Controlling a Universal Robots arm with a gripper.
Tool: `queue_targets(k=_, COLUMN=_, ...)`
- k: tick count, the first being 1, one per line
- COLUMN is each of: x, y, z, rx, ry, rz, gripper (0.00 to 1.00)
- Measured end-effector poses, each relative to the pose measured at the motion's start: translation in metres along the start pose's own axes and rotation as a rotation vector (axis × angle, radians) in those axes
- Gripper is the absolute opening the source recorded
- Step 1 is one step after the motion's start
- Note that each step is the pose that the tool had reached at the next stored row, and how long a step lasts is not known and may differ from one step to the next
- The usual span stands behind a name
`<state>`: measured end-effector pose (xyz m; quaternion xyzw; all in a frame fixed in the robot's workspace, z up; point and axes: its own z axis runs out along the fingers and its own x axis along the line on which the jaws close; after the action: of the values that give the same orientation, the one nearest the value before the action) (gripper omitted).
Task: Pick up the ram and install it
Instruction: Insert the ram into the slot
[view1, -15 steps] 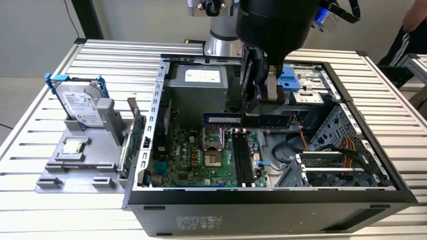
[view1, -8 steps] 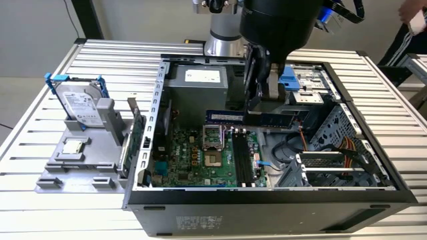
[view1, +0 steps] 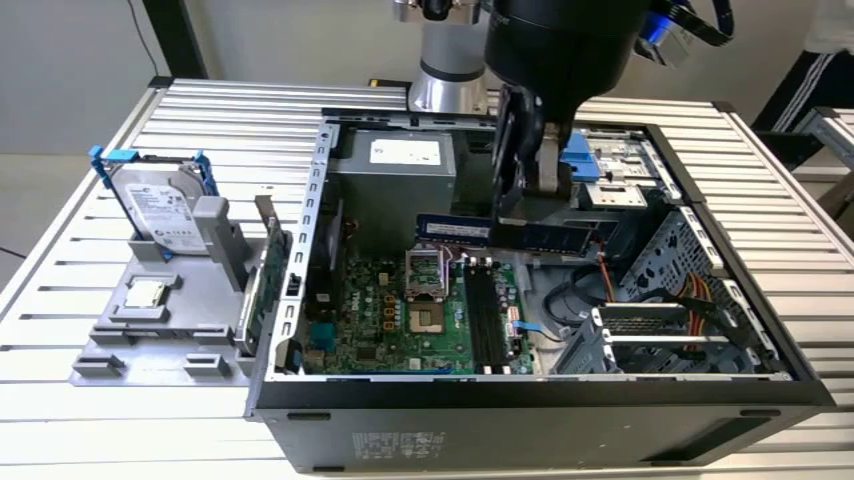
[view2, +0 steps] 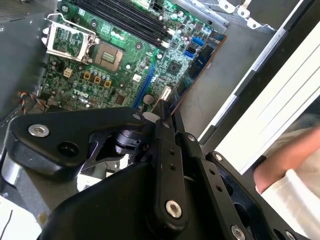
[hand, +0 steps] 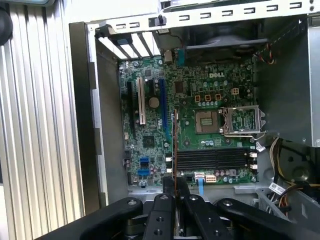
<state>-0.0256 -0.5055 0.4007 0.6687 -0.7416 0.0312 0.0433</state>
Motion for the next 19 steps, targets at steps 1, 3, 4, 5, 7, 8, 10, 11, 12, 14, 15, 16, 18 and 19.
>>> queue_targets(k=1, x=-0.0002, y=-0.0004, z=0.0, rx=-0.0007, ry=0.0, rz=0.007, gripper=0.0)
queue_targets(k=3, x=-0.0009, y=-0.0009, z=-0.0001, rx=-0.002, ry=-0.0002, rz=0.019, gripper=0.0)
queue_targets(k=4, x=-0.0012, y=-0.0012, z=-0.0002, rx=-0.0025, ry=-0.0003, rz=0.024, gripper=0.0)
queue_targets(k=5, x=-0.0014, y=-0.0015, z=-0.0002, rx=-0.0031, ry=-0.0003, rz=0.029, gripper=0.0)
queue_targets(k=7, x=-0.0019, y=-0.0019, z=-0.0003, rx=-0.0041, ry=-0.0004, rz=0.039, gripper=0.0)
queue_targets(k=8, x=-0.0022, y=-0.0023, z=-0.0002, rx=-0.0047, ry=-0.0006, rz=0.044, gripper=0.0)
queue_targets(k=10, x=-0.0027, y=-0.0032, z=-0.0004, rx=-0.0059, ry=-0.0006, rz=0.056, gripper=0.0)
queue_targets(k=11, x=-0.003, y=-0.0035, z=-0.0004, rx=-0.0064, ry=-0.0007, rz=0.061, gripper=0.0)
queue_targets(k=12, x=-0.0036, y=-0.0035, z=-0.0005, rx=-0.007, ry=-0.0007, rz=0.066, gripper=0.0)
queue_targets(k=14, x=-0.0051, y=-0.0038, z=-0.0006, rx=-0.0078, ry=-0.0008, rz=0.074, gripper=0.0)
queue_targets(k=15, x=-0.0059, y=-0.0039, z=-0.0007, rx=-0.0082, ry=-0.0008, rz=0.077, gripper=0.0)
queue_targets(k=16, x=-0.0064, y=-0.0043, z=-0.0008, rx=-0.0084, ry=-0.0008, rz=0.079, gripper=0.0)
queue_targets(k=18, x=-0.0075, y=-0.0056, z=-0.0009, rx=-0.0085, ry=-0.0009, rz=0.08, gripper=0.0)
queue_targets(k=19, x=-0.0089, y=-0.0075, z=-0.001, rx=-0.0086, ry=-0.001, rz=0.08, gripper=0.0)
